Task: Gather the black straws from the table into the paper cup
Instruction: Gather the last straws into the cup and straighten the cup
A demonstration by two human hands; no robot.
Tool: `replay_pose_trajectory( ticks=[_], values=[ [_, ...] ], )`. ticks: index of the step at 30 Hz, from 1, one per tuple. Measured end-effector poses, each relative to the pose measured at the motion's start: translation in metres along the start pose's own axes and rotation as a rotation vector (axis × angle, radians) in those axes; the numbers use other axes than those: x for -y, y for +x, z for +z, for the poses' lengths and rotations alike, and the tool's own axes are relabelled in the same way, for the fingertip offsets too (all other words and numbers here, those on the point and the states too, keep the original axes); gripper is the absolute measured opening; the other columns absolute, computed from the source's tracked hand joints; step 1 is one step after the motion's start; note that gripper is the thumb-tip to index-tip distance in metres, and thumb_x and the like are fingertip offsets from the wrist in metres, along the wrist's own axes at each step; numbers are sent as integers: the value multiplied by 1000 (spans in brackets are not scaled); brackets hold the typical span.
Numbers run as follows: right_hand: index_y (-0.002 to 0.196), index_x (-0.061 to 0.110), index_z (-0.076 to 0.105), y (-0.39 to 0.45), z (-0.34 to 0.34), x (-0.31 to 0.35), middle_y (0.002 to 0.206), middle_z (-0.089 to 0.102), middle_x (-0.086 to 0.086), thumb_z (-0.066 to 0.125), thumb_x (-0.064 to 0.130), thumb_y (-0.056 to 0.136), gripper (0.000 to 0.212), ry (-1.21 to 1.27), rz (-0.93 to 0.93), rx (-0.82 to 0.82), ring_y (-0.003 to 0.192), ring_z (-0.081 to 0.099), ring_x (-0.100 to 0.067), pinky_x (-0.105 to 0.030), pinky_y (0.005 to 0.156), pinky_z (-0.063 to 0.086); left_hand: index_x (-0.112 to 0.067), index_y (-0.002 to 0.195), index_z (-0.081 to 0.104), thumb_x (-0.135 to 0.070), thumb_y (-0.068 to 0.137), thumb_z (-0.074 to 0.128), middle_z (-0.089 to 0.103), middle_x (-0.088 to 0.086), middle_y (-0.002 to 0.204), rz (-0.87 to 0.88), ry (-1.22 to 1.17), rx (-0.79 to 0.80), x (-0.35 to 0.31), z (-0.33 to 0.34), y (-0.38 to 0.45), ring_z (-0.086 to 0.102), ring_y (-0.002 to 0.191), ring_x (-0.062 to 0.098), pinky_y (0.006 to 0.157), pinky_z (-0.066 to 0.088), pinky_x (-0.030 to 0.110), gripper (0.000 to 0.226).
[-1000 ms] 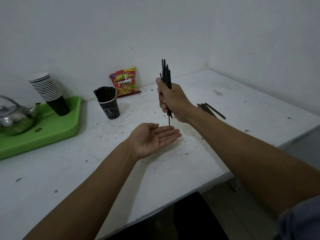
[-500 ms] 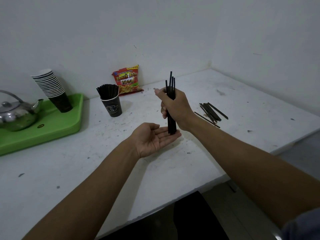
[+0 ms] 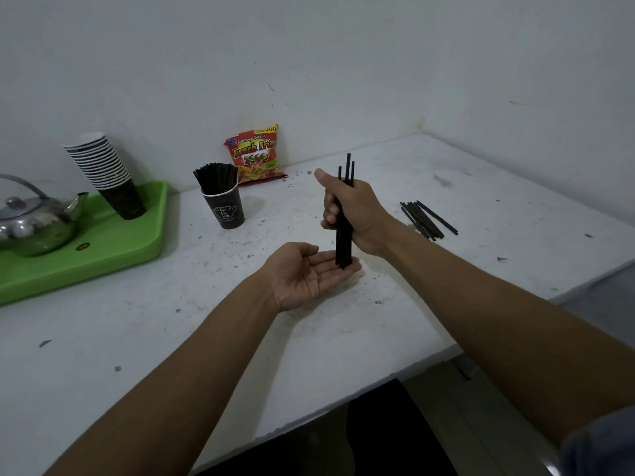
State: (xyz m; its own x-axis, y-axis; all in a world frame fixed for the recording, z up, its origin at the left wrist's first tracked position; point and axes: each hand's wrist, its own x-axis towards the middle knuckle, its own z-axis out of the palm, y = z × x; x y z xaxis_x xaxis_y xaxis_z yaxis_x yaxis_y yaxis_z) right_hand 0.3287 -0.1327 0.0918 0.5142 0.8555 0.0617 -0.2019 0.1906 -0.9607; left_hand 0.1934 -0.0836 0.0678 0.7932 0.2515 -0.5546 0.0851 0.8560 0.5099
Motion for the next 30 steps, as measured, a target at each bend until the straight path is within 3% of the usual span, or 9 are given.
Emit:
replay_pose_trajectory(
  ticks=[7, 13, 17, 20, 22, 25, 30],
  values=[
    [71, 19, 51, 5, -2, 1, 58, 48, 0, 72, 30, 95, 34, -16, -45, 46, 47, 44, -14, -28, 52, 48, 20, 135, 46, -18, 108, 27, 58, 41, 129, 0, -13, 7, -1, 0, 1, 60, 117, 50, 86, 54, 57, 51],
    [66, 20, 43, 7, 0, -2, 50, 33, 2, 73, 31, 94, 42, -39, -124, -46, 42, 29, -14, -24, 40, 29, 22, 130, 49, -19, 108, 27, 60, 40, 127, -8, -7, 1, -1, -1, 4, 59, 121, 48, 90, 53, 58, 51],
    [88, 8, 59, 5, 1, -5, 56, 54, -4, 74, 29, 93, 26, -64, -140, -51, 47, 52, -18, -30, 52, 51, 20, 131, 50, -19, 108, 27, 60, 40, 127, -11, 4, 1, -1, -2, 6, 59, 121, 48, 89, 54, 57, 51],
    [76, 10, 61, 3, 2, -3, 56, 56, -4, 74, 28, 93, 28, -41, -145, -70, 48, 54, -17, -31, 55, 55, 20, 131, 50, -19, 108, 27, 60, 39, 128, -6, -3, -5, -1, -3, 7, 59, 122, 48, 88, 55, 55, 51],
    [61, 18, 47, 4, 4, -1, 49, 40, 1, 72, 28, 95, 43, -26, -162, -109, 41, 36, -14, -25, 42, 39, 20, 131, 50, -19, 108, 27, 60, 39, 129, -5, -7, -17, -2, -4, 8, 58, 123, 48, 97, 54, 51, 51],
    [56, 22, 32, 6, 7, 4, 46, 27, 4, 65, 25, 100, 55, -10, -218, -126, 39, 21, -14, -22, 40, 22, 19, 135, 48, -20, 108, 28, 59, 38, 131, -3, -7, -37, -3, -6, 11, 57, 126, 48, 108, 47, 50, 51],
    [61, 14, 45, 8, 7, 6, 48, 38, 0, 65, 22, 100, 45, -78, -265, -99, 39, 32, -14, -24, 42, 30, 18, 136, 48, -19, 108, 28, 59, 37, 131, 3, 1, -43, -6, -10, 13, 57, 126, 48, 104, 50, 51, 51]
  ],
)
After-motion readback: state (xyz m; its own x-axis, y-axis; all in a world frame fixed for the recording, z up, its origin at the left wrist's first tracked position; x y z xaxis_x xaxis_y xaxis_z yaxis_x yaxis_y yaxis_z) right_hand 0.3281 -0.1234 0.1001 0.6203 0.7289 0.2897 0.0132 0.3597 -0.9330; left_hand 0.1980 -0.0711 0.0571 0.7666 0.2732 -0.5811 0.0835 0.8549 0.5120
